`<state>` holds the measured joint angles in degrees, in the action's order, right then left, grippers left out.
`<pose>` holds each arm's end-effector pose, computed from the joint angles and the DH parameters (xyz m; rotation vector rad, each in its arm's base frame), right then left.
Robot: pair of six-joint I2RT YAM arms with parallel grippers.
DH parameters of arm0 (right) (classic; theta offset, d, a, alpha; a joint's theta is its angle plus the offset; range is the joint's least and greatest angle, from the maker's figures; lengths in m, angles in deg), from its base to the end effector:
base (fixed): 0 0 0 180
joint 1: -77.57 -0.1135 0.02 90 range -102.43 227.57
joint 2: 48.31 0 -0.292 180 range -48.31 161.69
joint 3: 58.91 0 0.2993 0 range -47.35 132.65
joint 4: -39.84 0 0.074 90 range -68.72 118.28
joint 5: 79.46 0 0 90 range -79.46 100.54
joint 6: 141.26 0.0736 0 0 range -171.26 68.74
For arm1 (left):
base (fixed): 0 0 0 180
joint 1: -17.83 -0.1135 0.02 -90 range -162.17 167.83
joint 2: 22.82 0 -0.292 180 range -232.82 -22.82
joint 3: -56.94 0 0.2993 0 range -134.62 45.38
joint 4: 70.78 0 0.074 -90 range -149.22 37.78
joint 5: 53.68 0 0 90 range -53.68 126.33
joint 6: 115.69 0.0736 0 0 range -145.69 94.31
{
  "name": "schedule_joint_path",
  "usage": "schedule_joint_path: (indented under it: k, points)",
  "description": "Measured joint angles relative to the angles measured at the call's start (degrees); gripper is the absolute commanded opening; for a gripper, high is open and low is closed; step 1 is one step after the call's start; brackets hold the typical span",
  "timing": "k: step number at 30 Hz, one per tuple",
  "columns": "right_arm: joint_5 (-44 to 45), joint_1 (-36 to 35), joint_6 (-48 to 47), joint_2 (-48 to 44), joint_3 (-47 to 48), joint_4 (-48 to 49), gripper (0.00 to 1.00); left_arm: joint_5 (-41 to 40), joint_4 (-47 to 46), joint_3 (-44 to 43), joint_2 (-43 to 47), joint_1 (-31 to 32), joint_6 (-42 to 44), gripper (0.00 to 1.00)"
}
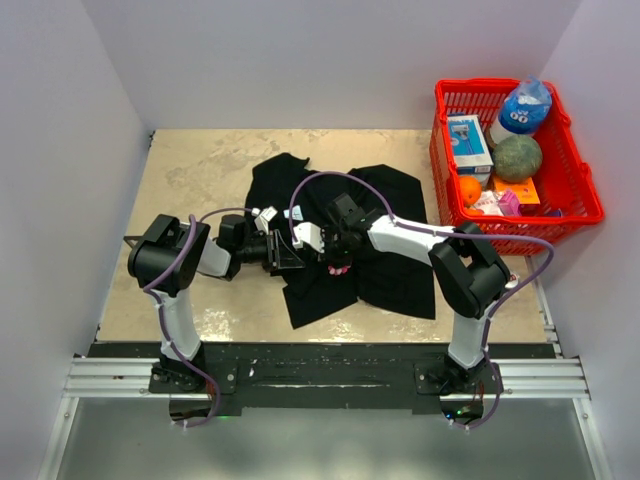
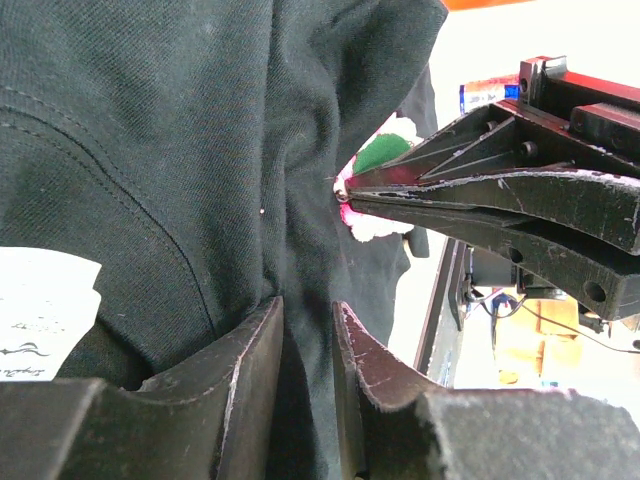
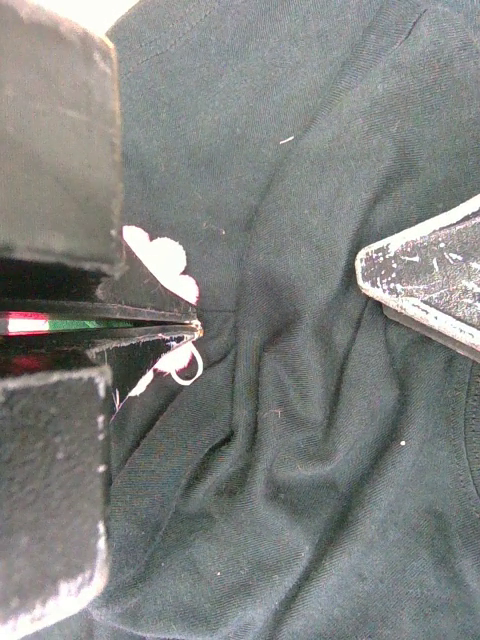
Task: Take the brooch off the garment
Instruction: Close the brooch over the clothes, then pick up the brooch from the clothes.
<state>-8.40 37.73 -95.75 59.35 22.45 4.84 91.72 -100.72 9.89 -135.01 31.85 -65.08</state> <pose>0.3271 0.3040 0.1332 -1.8281 1.8533 0.4065 0.3256 -0.1437 0.0456 0.1021 2.3016 -1.5605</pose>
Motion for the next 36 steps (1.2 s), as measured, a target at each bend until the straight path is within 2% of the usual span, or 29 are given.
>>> schedule_joint_path:
  k: [10,19,26,27,31,33,34,36]
  points:
    - [0.55,0.55,4.5,2.62,4.31,-3.67,0.0,0.15,0.0,-0.02,0.0,-0.07,0.0,0.34]
    - [0.04,3.72,10.56,2.91,4.74,-2.4,0.0,0.17,0.02,-0.04,0.0,-0.09,0.0,0.34]
    - [0.02,4.22,11.5,2.32,4.7,-2.01,0.0,0.37,-0.11,-0.04,-0.11,-0.13,0.0,0.34]
    - [0.02,4.22,11.56,2.32,4.7,-2.01,0.03,0.37,-0.11,-0.04,-0.11,-0.13,0.0,0.34]
    - [-0.09,4.26,12.59,2.05,4.7,-1.95,0.27,0.39,-0.13,-0.04,-0.11,-0.13,-0.02,0.35]
    - [-0.07,4.28,12.94,1.75,4.72,-2.08,0.35,0.39,-0.13,-0.04,-0.11,-0.13,0.0,0.35]
    - [-0.04,4.33,12.98,1.53,4.72,-2.16,0.43,0.39,-0.13,-0.04,-0.11,-0.13,-0.02,0.35]
    - [-0.02,4.35,13.49,1.05,4.74,-2.38,0.47,0.39,-0.15,-0.04,-0.11,-0.13,-0.02,0.35]
